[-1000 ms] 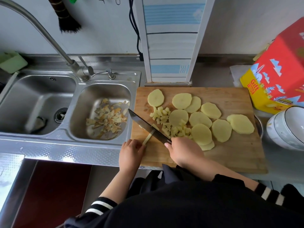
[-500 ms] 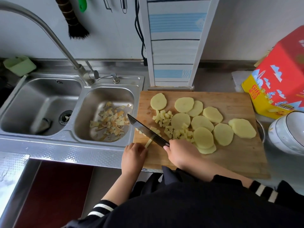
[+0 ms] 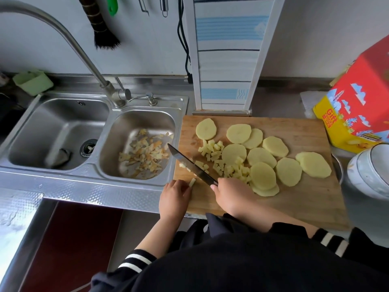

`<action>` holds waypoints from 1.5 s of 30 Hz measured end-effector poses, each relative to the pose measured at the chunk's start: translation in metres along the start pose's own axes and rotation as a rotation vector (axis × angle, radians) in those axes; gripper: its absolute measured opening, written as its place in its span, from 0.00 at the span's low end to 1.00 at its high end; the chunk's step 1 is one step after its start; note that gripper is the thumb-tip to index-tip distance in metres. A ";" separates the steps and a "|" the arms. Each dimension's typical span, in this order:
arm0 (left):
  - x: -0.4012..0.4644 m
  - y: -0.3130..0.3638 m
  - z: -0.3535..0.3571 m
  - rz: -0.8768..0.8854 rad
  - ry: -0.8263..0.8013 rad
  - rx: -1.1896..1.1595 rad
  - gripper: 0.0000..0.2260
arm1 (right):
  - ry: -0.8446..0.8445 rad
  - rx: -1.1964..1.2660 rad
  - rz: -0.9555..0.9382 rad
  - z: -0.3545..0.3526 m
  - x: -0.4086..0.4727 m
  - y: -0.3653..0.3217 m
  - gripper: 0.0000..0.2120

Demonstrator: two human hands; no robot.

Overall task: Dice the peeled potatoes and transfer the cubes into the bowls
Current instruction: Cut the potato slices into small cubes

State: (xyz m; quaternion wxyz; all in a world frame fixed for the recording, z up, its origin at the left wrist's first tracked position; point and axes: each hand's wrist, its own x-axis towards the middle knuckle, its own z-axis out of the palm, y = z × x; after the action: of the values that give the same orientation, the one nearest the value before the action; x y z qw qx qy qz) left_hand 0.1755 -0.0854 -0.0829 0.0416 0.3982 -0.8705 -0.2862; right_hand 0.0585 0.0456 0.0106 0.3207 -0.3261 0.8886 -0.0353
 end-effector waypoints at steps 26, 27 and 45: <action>-0.002 0.007 0.002 0.013 0.045 -0.067 0.08 | 0.058 0.134 0.059 0.001 -0.013 0.016 0.18; -0.002 0.004 -0.003 -0.039 0.108 -0.113 0.08 | 0.043 0.146 0.055 0.000 -0.014 0.014 0.18; 0.050 0.032 0.000 0.063 -0.066 -0.178 0.21 | -0.020 0.286 0.187 -0.004 -0.001 0.032 0.15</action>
State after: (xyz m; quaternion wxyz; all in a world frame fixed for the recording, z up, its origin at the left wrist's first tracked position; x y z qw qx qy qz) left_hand 0.1200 -0.1051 -0.0740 0.0570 0.3556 -0.8546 -0.3742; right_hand 0.0392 0.0712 0.0055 0.3745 -0.1935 0.8977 -0.1282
